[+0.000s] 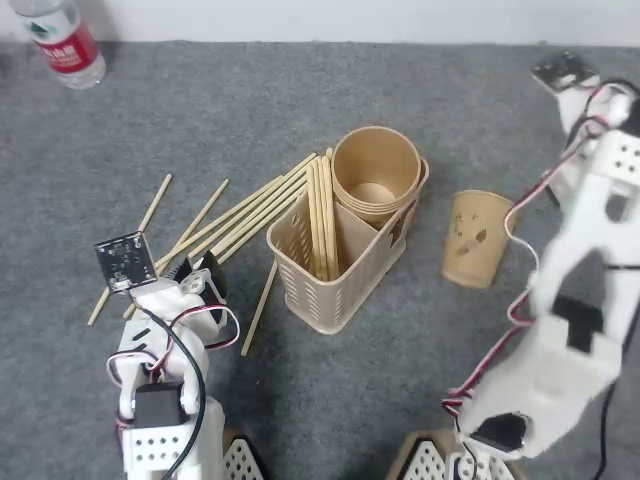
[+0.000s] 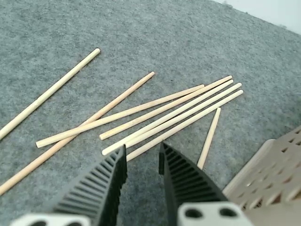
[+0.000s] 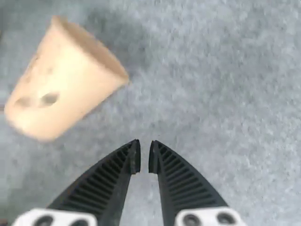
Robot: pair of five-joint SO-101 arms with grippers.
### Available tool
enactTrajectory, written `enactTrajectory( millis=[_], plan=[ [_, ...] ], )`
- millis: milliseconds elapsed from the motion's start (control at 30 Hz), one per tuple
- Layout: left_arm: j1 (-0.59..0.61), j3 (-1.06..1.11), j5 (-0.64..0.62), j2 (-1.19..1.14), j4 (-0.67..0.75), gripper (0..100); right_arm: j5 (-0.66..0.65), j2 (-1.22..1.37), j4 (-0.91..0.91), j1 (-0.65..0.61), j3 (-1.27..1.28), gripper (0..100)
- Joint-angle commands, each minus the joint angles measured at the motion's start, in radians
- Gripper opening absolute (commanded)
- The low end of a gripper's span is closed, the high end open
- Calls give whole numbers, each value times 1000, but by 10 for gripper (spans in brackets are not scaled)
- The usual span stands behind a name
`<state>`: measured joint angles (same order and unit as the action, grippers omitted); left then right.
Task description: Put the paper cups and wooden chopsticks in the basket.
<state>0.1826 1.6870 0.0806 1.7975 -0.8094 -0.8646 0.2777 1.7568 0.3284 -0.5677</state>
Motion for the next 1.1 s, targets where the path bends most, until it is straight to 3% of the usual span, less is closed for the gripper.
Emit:
enactTrajectory(
  millis=[0,167,367,533,700,1067],
  plan=[
    [-5,-4,9,15,-6,115,-86,-216,38,-38,226,54],
    [-3,-4,9,15,-6,115,-52,-375,-119,-154,416,58],
    [-3,-4,9,15,-6,115,219,-354,-638,-183,578,59],
    [-3,-4,9,15,-5,115,261,-223,-871,-189,652,58],
    [-5,-4,9,15,0,115,258,-111,-823,-202,647,55],
    [-5,-4,9,15,-2,115,261,-101,-417,-309,626,55]
  ],
)
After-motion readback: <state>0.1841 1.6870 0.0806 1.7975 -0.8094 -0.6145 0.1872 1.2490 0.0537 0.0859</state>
